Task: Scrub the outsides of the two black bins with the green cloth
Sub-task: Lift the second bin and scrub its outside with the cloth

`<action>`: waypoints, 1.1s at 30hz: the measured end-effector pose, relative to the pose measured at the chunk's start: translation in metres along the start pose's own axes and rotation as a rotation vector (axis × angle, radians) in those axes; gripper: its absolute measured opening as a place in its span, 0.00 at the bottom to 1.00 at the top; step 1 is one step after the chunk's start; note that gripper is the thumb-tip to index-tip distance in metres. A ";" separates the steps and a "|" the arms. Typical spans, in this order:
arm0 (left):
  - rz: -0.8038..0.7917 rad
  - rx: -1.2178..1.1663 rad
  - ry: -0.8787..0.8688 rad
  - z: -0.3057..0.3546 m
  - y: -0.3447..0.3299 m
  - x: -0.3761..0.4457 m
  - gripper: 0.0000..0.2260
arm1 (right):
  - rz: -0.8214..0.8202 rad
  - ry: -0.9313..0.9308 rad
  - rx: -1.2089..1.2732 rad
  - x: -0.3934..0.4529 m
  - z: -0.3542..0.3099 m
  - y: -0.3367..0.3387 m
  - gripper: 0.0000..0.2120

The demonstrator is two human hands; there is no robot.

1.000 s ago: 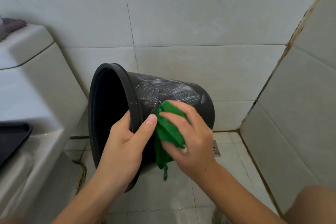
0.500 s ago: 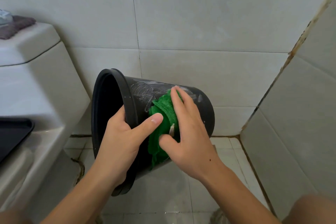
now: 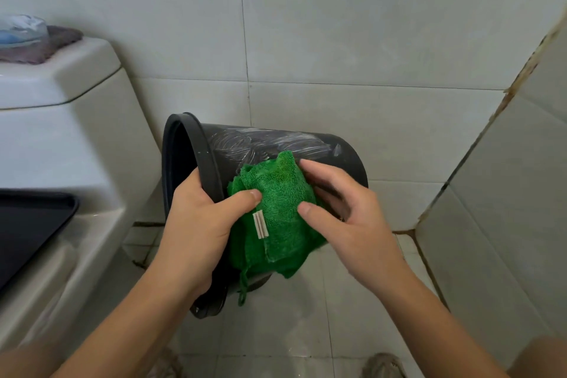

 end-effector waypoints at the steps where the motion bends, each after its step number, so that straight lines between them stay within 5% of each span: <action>1: 0.015 0.001 0.003 0.001 0.001 0.001 0.14 | 0.061 0.043 -0.103 -0.001 -0.001 0.003 0.22; 4: 0.047 -0.037 0.021 0.003 0.003 0.003 0.14 | 0.138 0.005 -0.209 -0.003 -0.003 0.005 0.17; 8: 0.054 -0.056 0.026 0.001 0.006 0.005 0.14 | 0.021 -0.212 -0.141 -0.001 0.001 0.001 0.20; 11: 0.053 -0.017 0.015 -0.003 0.007 0.007 0.14 | -0.018 -0.219 -0.097 0.000 -0.004 0.000 0.09; 16: 0.059 0.022 0.021 -0.007 0.006 0.010 0.15 | 0.027 -0.182 0.096 -0.004 -0.017 -0.004 0.05; 21: 0.033 0.042 0.035 -0.008 0.002 0.010 0.14 | -0.139 -0.042 0.147 -0.007 -0.026 -0.007 0.28; 24: 0.007 0.040 0.024 -0.008 0.002 0.011 0.15 | -0.071 0.000 0.173 -0.004 -0.025 -0.005 0.27; 33: -0.065 0.247 -0.020 0.000 -0.001 0.007 0.42 | 0.191 -0.073 0.447 0.002 -0.066 0.030 0.19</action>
Point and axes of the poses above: each hand's wrist, its own x-axis towards the middle knuckle, its own y-axis out of the back of the hand, z = x × y, the point moved 2 cm from there along x, towards the middle knuckle, and after that the axes turned 14 degrees about x, right-handed, at the moved point
